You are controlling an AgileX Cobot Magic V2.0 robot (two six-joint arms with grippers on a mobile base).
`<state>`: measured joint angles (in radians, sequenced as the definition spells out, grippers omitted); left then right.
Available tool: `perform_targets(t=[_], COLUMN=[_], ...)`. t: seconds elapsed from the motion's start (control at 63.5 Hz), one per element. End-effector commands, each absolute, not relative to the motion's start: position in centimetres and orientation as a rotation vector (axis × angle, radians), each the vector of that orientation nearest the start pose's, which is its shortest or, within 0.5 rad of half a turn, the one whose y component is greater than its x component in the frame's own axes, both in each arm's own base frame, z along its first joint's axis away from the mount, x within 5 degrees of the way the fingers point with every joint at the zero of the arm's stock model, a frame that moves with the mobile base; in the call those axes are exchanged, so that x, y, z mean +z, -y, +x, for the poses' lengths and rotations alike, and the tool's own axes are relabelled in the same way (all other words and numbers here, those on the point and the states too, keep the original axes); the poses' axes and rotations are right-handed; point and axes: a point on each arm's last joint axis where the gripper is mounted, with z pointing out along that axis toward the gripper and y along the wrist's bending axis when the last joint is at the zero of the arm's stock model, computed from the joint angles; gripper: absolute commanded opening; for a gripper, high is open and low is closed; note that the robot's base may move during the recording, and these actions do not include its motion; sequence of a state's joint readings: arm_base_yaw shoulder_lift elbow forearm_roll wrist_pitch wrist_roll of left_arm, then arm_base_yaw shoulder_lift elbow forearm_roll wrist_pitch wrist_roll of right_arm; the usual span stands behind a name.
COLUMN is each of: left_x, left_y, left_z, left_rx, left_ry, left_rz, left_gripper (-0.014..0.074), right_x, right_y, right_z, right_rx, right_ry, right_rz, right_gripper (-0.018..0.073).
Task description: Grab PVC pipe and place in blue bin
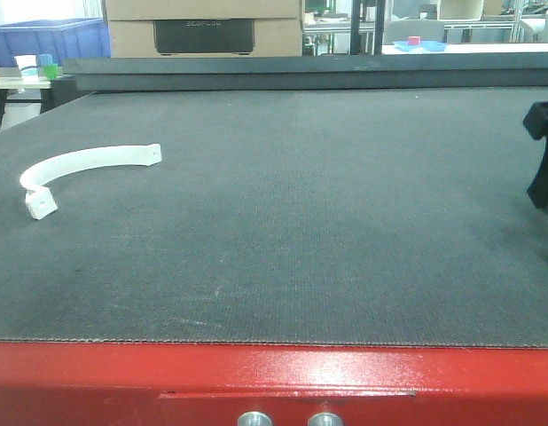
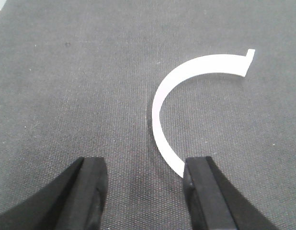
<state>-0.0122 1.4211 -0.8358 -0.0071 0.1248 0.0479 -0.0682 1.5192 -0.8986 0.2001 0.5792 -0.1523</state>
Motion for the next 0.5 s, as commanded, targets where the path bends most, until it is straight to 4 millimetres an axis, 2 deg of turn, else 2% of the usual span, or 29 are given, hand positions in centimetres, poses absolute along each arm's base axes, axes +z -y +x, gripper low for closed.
perform_targets(t=[0.0, 0.488], left_x=[25.53, 25.79], left_y=[0.38, 0.37], left_z=[30.51, 30.98], left_rx=[0.009, 0.01], left_ry=[-2.165, -2.103], left_rz=[0.046, 0.044], left_gripper=[0.0288, 0.0288], right_x=[21.61, 20.73], right_y=[1.16, 1.38], right_z=[29.55, 30.29], right_rx=[0.105, 0.074], right_ry=[-2.664, -2.651], right_rz=[0.053, 0.039], right_gripper=[0.033, 0.033])
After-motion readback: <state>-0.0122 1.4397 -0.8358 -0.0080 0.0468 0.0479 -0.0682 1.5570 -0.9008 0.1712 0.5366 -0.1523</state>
